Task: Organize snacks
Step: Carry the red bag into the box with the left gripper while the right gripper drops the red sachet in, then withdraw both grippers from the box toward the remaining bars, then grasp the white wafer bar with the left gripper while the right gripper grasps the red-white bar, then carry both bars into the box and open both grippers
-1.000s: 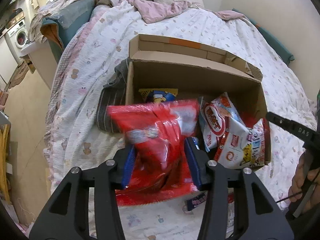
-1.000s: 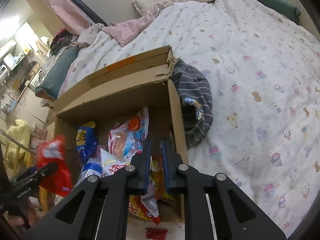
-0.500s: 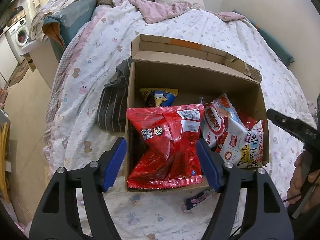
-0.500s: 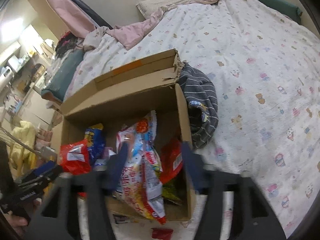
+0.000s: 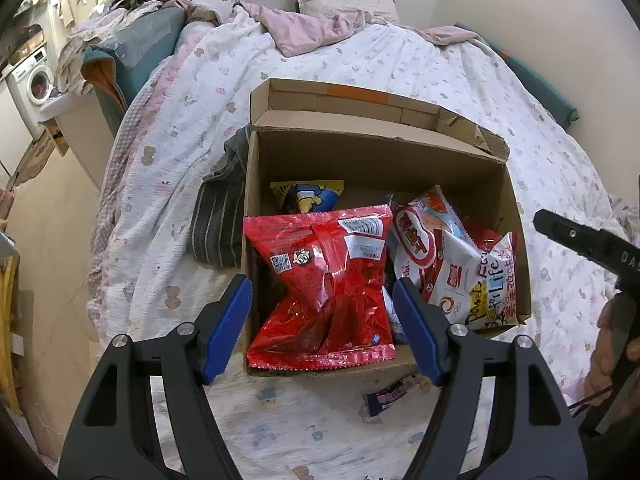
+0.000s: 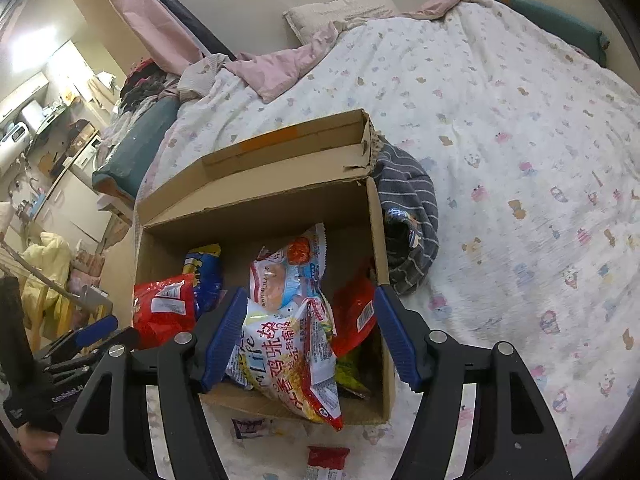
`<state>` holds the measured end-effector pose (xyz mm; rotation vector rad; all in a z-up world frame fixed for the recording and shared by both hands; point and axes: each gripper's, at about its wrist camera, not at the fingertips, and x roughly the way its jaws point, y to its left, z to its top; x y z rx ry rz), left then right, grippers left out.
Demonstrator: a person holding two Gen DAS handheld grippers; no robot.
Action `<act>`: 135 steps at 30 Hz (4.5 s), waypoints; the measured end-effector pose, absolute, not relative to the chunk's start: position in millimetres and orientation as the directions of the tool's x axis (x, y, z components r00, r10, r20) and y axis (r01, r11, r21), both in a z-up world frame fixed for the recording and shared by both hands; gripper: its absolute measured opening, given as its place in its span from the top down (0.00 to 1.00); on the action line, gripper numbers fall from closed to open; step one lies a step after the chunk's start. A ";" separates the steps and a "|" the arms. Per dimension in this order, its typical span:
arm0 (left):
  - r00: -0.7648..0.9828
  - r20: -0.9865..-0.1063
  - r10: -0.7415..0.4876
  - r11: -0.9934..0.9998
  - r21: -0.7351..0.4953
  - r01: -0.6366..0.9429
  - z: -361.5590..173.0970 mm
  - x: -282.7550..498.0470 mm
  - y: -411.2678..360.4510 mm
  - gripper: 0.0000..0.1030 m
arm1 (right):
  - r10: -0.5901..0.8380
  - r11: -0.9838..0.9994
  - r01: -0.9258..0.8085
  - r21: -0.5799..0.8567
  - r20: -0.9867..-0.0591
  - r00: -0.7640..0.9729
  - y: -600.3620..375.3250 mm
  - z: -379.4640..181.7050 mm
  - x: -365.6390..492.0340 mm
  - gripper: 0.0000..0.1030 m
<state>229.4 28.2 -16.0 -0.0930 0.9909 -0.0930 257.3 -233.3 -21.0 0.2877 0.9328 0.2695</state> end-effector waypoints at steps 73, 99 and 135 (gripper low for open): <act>0.141 -0.958 -0.249 0.957 -0.222 0.187 -85.1 128.2 -53.4 0.83 | 0.364 0.931 -0.048 0.361 -0.926 0.101 -216.6 -127.3 176.9 0.32; 0.291 -0.930 -0.224 0.974 -0.203 0.099 -39.3 117.2 5.0 0.83 | 0.334 0.924 -0.239 0.297 -0.934 0.129 -198.2 -110.7 145.6 0.65; 0.396 -0.907 -0.145 0.984 -0.091 0.152 -30.4 254.0 17.2 0.83 | 0.489 0.872 -0.263 0.412 -0.747 0.451 -167.4 -19.9 268.2 0.65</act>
